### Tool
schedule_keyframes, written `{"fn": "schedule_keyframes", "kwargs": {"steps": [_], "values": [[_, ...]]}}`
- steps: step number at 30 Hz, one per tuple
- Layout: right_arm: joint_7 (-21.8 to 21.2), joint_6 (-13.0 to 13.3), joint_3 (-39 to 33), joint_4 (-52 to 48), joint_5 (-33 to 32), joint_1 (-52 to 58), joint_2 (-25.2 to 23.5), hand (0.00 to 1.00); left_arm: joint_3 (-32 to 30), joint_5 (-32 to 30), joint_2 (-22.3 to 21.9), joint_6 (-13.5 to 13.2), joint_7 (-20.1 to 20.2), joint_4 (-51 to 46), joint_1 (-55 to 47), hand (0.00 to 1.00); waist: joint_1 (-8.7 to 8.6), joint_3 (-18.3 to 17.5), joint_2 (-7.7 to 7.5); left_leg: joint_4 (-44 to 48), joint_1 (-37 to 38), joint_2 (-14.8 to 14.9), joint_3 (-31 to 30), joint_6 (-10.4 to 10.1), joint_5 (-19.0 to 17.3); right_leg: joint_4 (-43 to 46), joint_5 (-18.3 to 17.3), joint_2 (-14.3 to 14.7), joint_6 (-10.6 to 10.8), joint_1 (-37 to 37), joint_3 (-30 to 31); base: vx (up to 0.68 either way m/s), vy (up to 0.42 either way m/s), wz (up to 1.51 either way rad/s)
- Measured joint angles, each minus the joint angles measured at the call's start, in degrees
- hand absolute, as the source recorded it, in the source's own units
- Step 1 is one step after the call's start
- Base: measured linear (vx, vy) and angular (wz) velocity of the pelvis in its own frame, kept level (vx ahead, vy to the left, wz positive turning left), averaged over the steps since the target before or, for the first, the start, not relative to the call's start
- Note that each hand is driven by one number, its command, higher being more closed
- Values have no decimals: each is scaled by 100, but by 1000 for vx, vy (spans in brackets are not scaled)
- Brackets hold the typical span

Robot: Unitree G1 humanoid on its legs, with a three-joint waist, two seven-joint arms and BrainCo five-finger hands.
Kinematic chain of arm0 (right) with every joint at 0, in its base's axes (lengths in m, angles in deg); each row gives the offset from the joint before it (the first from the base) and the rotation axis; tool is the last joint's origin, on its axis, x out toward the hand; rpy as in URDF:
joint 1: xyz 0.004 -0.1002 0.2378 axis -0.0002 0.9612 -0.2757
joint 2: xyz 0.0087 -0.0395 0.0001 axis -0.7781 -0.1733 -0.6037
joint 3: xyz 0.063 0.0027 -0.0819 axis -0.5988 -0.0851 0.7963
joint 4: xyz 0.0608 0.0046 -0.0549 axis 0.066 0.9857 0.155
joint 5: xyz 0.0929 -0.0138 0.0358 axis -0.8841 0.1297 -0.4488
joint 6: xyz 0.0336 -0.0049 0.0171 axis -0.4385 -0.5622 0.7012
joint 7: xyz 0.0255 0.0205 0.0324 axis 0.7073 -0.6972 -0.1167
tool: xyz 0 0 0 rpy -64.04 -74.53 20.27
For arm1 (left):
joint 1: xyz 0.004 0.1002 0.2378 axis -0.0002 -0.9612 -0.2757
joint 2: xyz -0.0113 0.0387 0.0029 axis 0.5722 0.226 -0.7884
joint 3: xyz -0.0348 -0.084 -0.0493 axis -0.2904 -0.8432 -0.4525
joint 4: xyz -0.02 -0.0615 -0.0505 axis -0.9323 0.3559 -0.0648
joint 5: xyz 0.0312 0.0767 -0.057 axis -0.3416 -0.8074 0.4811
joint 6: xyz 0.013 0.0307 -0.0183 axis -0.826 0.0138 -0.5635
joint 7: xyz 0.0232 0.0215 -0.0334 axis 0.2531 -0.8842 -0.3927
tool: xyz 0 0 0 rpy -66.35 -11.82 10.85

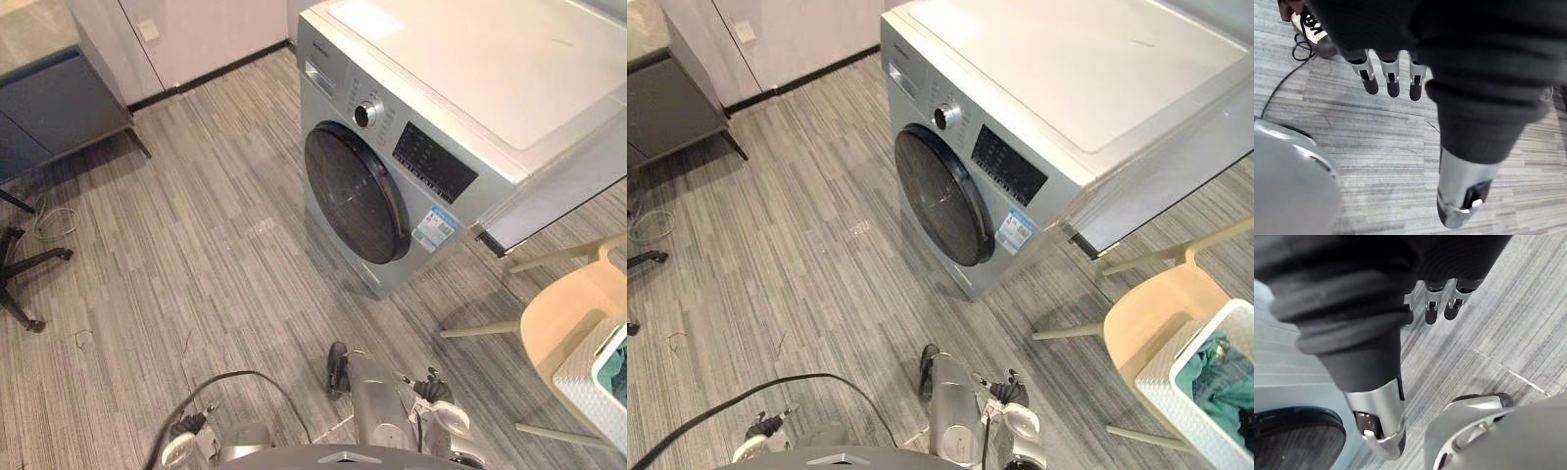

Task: Pick up the laundry basket with both hands and put the clothes into the washing machine.

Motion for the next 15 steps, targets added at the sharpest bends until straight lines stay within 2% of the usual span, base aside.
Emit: {"fn": "schedule_keyframes", "kwargs": {"steps": [1,2,3,5,7,9,10,11,12,15], "values": [[50,-55,42,39,7,40,-1,0,-31,9,-22,0,6,-137,1,0,107,14,19,1050,-332,267,-39,-44,-2,-198,-40,238,-68,411,64,526,-223,-75],[79,-74,90,95,9,44,0,0,-19,28,-23,-3,4,-190,4,0,148,16,10,1373,-460,334,-60,-83,-28,-318,-48,324,-88,623,145,485,-159,-91],[86,-86,140,182,8,45,-1,0,79,39,-19,-9,0,-310,4,0,191,22,-37,1623,-694,348,-49,-155,-82,-579,-46,377,-90,1027,282,453,-106,-77],[88,-108,244,182,9,77,-2,0,222,42,-10,-28,0,-394,16,0,194,10,-113,1462,-1032,411,140,-138,-143,-964,-43,372,-76,1469,584,441,-55,-72],[89,-127,346,164,4,99,-9,0,222,46,-8,-28,-5,-431,23,0,213,-2,-130,732,-1172,589,352,-129,-150,-1173,-54,373,-24,1713,885,331,21,-73],[89,-158,544,65,9,126,-5,0,218,43,-10,-15,-12,-357,21,0,246,-15,-112,-1103,-930,634,501,-117,-163,-1251,-112,362,81,1922,1309,290,111,-85],[88,-157,611,-36,11,155,-6,0,211,43,-10,-14,-15,-334,20,0,254,-15,-113,-1605,-833,608,485,-124,-161,-1241,-139,362,128,1949,1424,324,198,-92],[87,-129,770,-197,11,197,-9,0,186,43,-17,-12,-21,-308,16,0,270,-11,-126,-2440,-683,547,402,-169,-144,-1197,-198,355,229,1983,1657,247,246,-92],[87,-85,855,-277,14,198,-28,0,166,41,-29,-11,-23,-289,15,0,293,-14,-153,-3098,-541,413,162,-311,-140,-1070,-278,338,367,1970,1923,241,274,-102],[89,-24,1159,-287,17,224,-29,0,133,40,-38,-14,-39,-227,0,0,314,-99,-239,-3917,-315,101,-486,-542,-24,-770,-540,182,765,1936,2454,195,354,-87]]}}
